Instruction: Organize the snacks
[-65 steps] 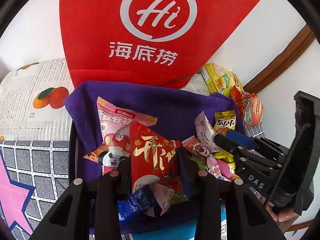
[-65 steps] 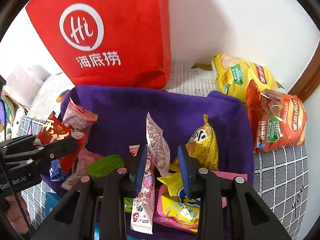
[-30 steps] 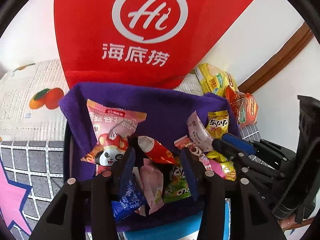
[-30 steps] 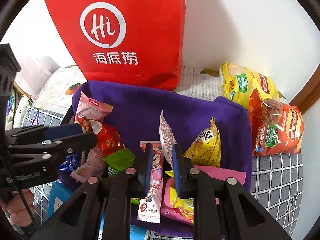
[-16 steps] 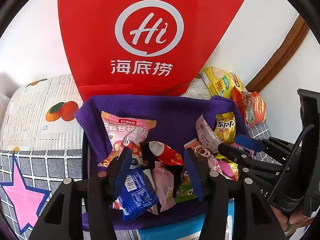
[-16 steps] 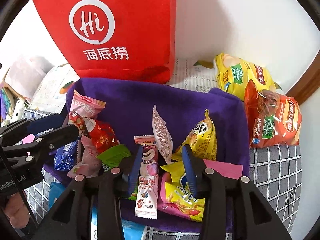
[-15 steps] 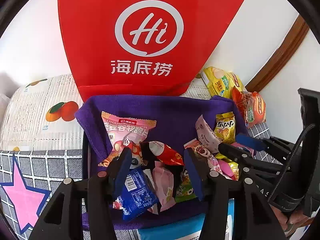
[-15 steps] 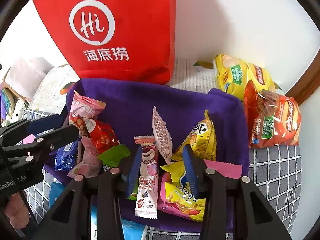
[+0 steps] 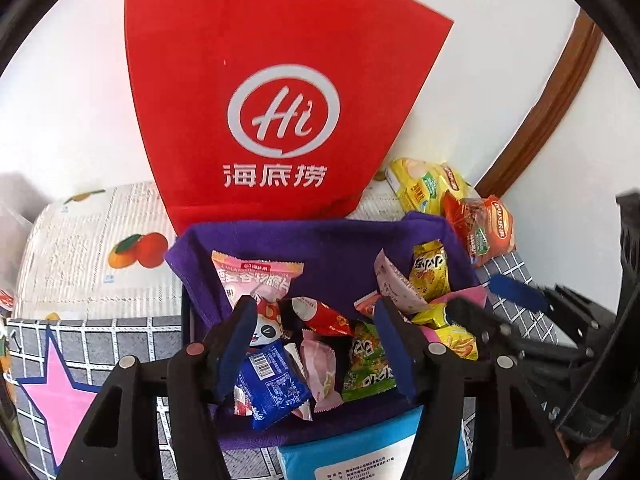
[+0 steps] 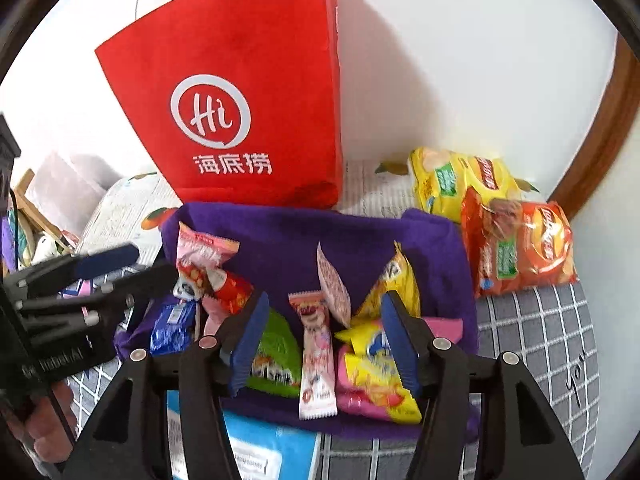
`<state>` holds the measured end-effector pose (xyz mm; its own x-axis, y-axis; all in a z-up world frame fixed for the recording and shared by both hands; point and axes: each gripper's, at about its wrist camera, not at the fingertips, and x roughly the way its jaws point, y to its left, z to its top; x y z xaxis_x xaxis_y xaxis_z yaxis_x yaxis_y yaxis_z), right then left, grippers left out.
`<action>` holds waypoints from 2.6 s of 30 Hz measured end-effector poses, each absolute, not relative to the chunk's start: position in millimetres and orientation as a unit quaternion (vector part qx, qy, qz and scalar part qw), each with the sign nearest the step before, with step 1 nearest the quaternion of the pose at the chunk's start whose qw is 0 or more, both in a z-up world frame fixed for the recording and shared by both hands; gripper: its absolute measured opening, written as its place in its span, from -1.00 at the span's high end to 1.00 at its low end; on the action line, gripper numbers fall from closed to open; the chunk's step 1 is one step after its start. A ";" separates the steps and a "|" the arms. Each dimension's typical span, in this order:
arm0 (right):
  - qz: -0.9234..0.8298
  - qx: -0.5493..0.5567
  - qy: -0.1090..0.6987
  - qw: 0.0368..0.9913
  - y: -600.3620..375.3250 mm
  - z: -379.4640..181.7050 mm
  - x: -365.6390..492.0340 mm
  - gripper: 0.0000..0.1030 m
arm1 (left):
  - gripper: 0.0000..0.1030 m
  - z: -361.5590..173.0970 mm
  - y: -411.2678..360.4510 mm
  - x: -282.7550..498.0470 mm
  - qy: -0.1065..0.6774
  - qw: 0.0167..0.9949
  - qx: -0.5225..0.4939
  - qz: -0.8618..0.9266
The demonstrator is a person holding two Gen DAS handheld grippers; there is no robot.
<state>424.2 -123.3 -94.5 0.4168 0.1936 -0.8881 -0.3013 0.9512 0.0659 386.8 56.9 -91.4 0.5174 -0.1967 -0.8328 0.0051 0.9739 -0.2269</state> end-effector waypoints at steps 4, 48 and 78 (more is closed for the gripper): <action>0.123 -0.064 0.506 0.851 -128.2 -83.7 400.3 -0.53 | -0.19 -79.7 54.9 380.0 0.479 0.870 -0.102 -0.064; 0.036 0.008 0.423 0.905 -199.0 30.1 142.0 -0.90 | -0.84 17.0 8.1 136.7 0.391 0.915 -0.044 -0.084; 0.025 -0.006 0.381 0.924 -207.9 55.6 47.2 -0.92 | -0.86 50.4 -7.2 27.0 0.330 0.944 -0.020 -0.016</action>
